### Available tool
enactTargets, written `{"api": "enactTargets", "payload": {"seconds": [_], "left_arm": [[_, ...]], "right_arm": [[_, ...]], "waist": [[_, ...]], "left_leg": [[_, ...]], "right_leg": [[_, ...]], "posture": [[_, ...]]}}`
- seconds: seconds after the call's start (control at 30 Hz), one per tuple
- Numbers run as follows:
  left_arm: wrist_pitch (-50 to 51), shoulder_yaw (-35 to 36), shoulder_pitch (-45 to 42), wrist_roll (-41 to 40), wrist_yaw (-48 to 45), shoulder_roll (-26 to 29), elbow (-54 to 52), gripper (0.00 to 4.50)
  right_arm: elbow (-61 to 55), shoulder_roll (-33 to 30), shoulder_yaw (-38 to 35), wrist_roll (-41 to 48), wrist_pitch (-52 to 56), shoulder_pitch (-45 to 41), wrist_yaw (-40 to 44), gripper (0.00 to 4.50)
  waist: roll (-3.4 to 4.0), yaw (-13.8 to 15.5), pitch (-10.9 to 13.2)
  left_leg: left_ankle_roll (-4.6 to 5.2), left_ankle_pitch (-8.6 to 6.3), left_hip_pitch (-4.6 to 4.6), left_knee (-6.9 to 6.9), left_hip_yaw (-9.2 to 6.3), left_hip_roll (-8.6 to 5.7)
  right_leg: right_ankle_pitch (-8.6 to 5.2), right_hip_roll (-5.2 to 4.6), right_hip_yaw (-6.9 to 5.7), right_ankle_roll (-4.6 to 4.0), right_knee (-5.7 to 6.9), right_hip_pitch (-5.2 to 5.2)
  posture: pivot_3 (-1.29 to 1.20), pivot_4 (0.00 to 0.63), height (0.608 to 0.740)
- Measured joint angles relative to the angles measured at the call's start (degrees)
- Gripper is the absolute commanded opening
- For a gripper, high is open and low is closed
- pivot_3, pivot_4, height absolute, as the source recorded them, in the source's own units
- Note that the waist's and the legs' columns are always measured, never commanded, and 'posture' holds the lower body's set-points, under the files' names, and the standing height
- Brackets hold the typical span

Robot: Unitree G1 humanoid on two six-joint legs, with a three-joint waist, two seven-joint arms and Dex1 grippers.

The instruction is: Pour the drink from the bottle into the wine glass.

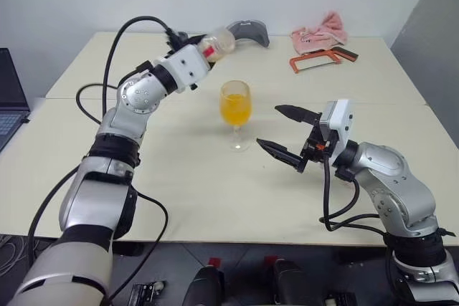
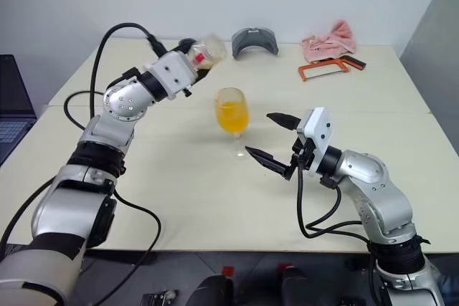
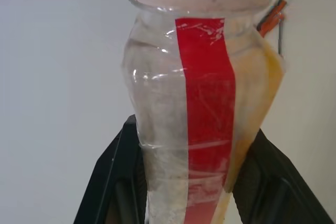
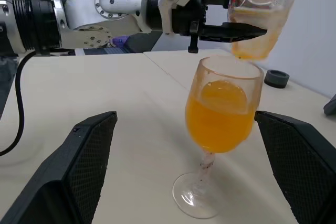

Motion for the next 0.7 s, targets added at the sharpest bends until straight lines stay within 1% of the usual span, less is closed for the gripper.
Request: {"api": "enactTargets", "payload": {"seconds": [0.1, 0.2, 0.4, 0.5, 0.6, 0.7], "left_arm": [[11.8, 5.6, 6.2, -6.6, -1.3, 0.3, -7.7, 1.69], [21.7, 10.1, 12.7, -11.6, -1.4, 0.3, -13.1, 1.69], [34.8, 18.2, 23.4, -20.6, -2.5, 0.3, -16.4, 1.69], [37.3, 20.8, 25.5, -22.2, -2.6, 0.4, -16.3, 1.69], [36.6, 22.3, 26.4, -22.5, -2.8, 0.9, -15.8, 1.69], [34.8, 22.5, 26.4, -22.4, -2.9, 0.9, -14.6, 1.69]], "right_arm": [[-1.5, -1.0, 1.9, 0.1, 1.4, 0.0, 1.3, 4.50], [-1.9, -0.2, 4.9, -0.1, 2.6, -0.1, 1.4, 4.50], [0.6, 4.4, 11.9, -5.1, 5.6, -4.4, -2.1, 4.50], [2.0, 6.2, 13.5, -7.2, 7.4, -6.3, -3.8, 4.50], [4.2, 8.3, 16.4, -10.4, 7.7, -8.3, -5.3, 4.50], [5.7, 9.6, 17.8, -12.2, 7.7, -8.8, -6.2, 4.50]], "waist": [[0.00, -0.8, 0.0], [0.00, -1.4, 0.0], [-0.04, -1.6, 0.0], [-0.23, -1.1, -0.2], [-0.36, -0.8, -0.2], [-0.39, -0.4, -0.3]], "left_leg": [[0.00, 0.00, 0.05, -0.01, -0.12, 0.01], [0.00, 0.00, 0.06, 0.00, -0.24, 0.03], [-0.06, 0.04, 0.09, 0.03, -0.32, 0.03], [-0.07, 0.05, 0.07, 0.05, -0.38, -0.03], [-0.07, 0.05, 0.09, 0.05, -0.36, -0.05], [-0.07, 0.05, 0.10, 0.05, -0.35, -0.05]], "right_leg": [[0.00, 0.06, -0.01, 0.00, 0.05, 0.00], [0.00, 0.08, -0.07, -0.01, 0.11, 0.01], [0.00, 0.07, -0.10, -0.01, 0.15, 0.03], [0.00, 0.00, -0.15, -0.01, 0.12, 0.06], [0.00, -0.01, -0.13, -0.01, 0.10, 0.08], [0.00, -0.01, -0.13, -0.01, 0.10, 0.08]], "posture": [[0.00, 0.150, 0.740], [0.00, 0.150, 0.740], [0.00, 0.150, 0.740], [0.00, 0.150, 0.740], [0.00, 0.150, 0.740], [0.00, 0.150, 0.740]]}}
